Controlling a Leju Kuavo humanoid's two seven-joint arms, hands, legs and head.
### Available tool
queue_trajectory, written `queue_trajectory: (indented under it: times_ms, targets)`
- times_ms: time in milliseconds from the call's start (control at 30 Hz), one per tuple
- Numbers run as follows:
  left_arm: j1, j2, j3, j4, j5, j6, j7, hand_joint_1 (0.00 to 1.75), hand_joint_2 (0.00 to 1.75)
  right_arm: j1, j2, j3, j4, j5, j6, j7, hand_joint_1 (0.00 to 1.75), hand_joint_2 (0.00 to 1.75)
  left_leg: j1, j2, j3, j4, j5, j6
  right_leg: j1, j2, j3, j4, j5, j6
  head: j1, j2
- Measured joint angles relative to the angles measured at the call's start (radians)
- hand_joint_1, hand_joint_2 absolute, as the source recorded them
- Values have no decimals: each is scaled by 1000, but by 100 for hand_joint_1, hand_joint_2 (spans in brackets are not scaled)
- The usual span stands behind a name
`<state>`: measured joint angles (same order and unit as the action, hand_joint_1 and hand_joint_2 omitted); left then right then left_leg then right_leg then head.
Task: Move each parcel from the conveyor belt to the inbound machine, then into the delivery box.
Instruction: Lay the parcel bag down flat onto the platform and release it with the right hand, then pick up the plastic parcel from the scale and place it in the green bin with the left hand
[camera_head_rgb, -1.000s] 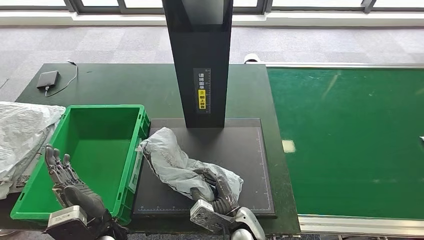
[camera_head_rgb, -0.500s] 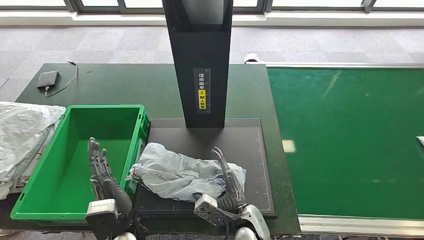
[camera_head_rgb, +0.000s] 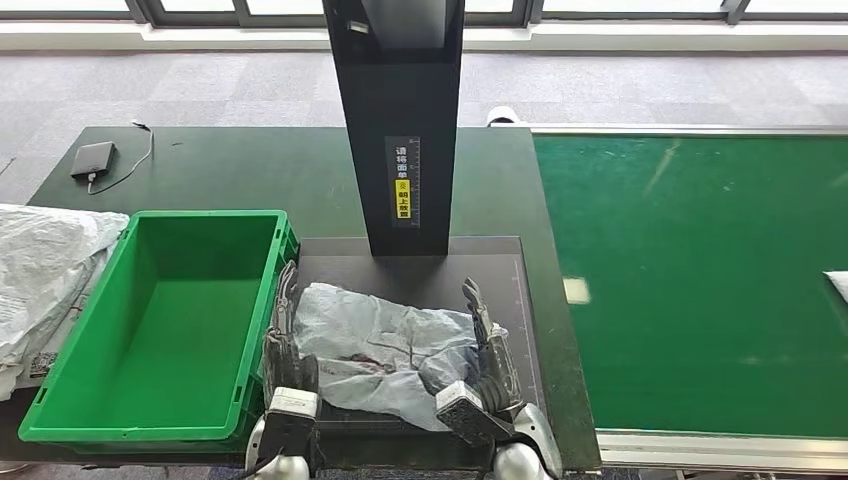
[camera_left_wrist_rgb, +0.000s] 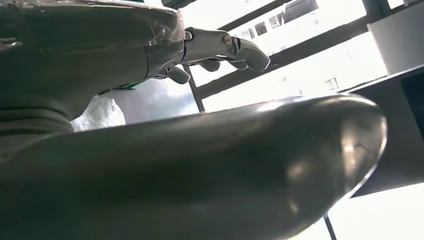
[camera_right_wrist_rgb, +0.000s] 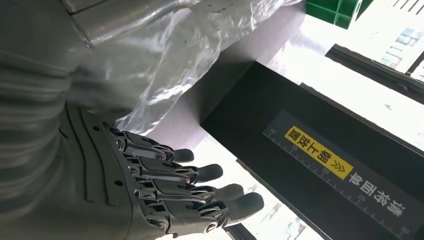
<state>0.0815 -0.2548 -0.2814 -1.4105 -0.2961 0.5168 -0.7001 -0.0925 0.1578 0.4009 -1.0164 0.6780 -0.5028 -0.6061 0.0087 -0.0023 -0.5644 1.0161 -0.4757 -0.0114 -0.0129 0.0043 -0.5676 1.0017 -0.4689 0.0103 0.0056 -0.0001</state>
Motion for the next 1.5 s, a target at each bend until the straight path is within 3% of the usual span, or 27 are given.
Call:
queue_trajectory:
  times_ms: [67,167,300,533,900,933,1033,1067,1233,1500]
  targets:
    - [-8,5,-9,18,-37,-45,5,0,175,20,-14,0,-37,-39,3,-27,0,175,0,-1,0,0,0,0,0,-1,0,0,0,0,0,0]
    - [-25,15,-38,65,-156,-110,18,0,175,64,-54,0,-132,-161,23,-81,0,175,-1,-3,-1,0,0,0,-1,-2,0,0,0,0,0,0]
    - [-52,25,-97,152,-360,-107,63,0,175,119,-117,0,-279,-281,52,-94,0,175,-2,-2,-1,0,-1,1,-1,-2,0,0,0,1,0,0]
    - [-90,38,-161,244,-449,-83,113,0,175,172,-160,0,-409,-292,72,-95,0,175,-2,-2,-1,0,0,1,-1,-2,0,0,0,1,0,0]
    - [-127,43,-196,315,-616,-80,225,0,175,212,-173,3,-483,-271,120,-96,0,175,-1,-2,-1,0,0,1,-1,-2,0,0,0,1,0,0]
    - [-130,44,-200,324,-636,-83,237,12,175,218,-173,3,-493,-272,124,-96,0,175,-1,-2,-1,0,0,1,-1,-2,0,0,0,1,0,0]
    - [-144,45,-214,360,-707,-87,285,143,175,237,-175,3,-528,-266,130,-96,0,175,-1,-2,-1,0,0,1,-1,-2,0,0,0,1,0,0]
    - [-149,45,-219,373,-729,-86,300,175,175,244,-175,4,-540,-263,134,-96,0,175,-1,-2,-1,0,0,1,-1,-2,0,0,0,1,0,0]
    - [-169,45,-235,423,-810,-97,347,175,175,265,-179,6,-589,-247,159,-96,0,175,-1,-2,-1,0,0,1,-1,-2,0,0,0,1,0,0]
    - [-178,45,-245,457,-828,-118,354,175,175,266,-181,7,-604,-251,166,-96,0,175,-1,-2,-1,0,0,1,-1,-2,1,0,0,1,0,0]
